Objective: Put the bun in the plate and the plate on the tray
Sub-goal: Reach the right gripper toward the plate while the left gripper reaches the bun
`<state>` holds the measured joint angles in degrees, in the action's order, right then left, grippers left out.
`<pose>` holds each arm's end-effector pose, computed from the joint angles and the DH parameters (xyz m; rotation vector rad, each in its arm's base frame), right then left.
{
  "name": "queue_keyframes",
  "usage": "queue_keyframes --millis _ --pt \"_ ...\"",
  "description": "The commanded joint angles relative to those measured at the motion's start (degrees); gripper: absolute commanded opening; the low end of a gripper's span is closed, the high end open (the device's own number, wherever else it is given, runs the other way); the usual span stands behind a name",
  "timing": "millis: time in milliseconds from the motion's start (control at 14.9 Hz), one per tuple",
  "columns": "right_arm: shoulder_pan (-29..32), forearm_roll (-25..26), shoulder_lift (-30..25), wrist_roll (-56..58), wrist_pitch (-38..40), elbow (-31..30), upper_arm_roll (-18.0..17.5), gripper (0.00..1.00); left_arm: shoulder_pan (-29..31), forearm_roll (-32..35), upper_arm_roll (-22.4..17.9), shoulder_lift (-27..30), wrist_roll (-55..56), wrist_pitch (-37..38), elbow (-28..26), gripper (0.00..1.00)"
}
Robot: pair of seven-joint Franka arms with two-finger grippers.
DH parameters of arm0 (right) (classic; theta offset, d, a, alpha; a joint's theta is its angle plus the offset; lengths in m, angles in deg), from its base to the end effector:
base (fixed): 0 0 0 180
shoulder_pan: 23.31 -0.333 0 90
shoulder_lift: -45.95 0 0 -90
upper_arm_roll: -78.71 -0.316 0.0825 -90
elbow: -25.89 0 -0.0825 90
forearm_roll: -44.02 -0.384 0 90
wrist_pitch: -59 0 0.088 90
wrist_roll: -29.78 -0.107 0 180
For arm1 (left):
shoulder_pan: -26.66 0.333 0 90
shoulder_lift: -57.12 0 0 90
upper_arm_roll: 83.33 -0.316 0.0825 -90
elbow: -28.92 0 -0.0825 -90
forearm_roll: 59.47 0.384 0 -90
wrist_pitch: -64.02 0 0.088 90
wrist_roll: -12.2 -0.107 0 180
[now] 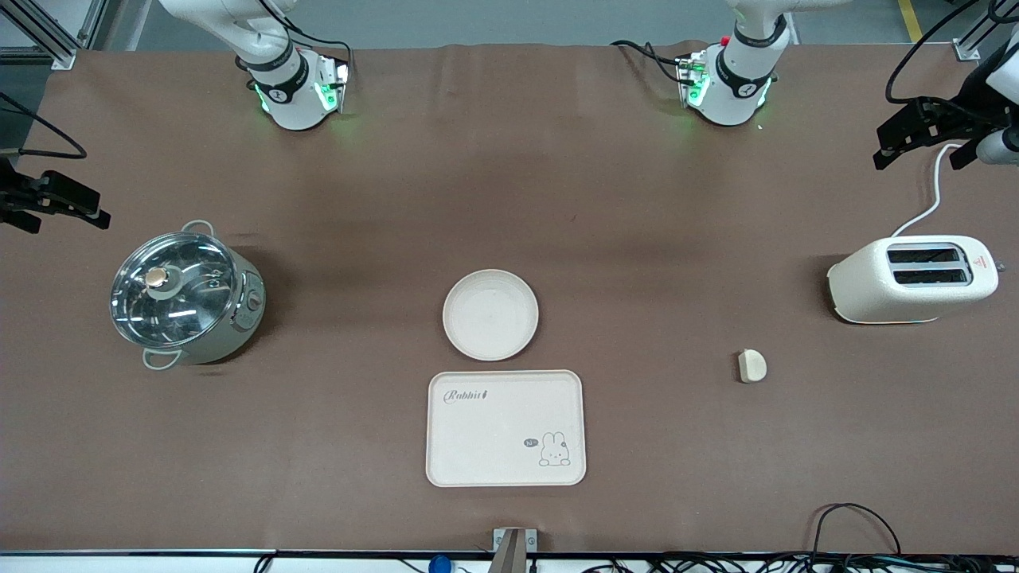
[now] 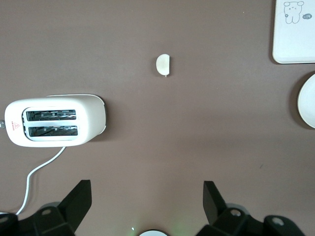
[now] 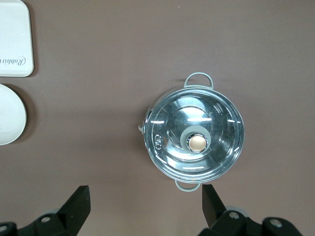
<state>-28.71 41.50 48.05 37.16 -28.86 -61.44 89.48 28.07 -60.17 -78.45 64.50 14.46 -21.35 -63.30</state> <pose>0.5602 -0.0457 0.6231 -3.1010 -0.0561 0.0349 0.5042 -0.0353 0.6672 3.1397 -0.0338 0.0137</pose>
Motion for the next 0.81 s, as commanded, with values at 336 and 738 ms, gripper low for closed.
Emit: queue_keyframes --millis 336,738 --pt "0.1 0.5 0.2 0.3 0.2 0.8 -0.4 1.0 -0.3 6.3 0.4 -6.7 -1.6 -0.2 3.5 1.0" --pt "-5.7 -13.0 9.8 -0.2 -8.7 0.4 -0.6 1.0 -1.4 4.8 0.8 -18.3 9.4 -13.6 1.4 1.0"
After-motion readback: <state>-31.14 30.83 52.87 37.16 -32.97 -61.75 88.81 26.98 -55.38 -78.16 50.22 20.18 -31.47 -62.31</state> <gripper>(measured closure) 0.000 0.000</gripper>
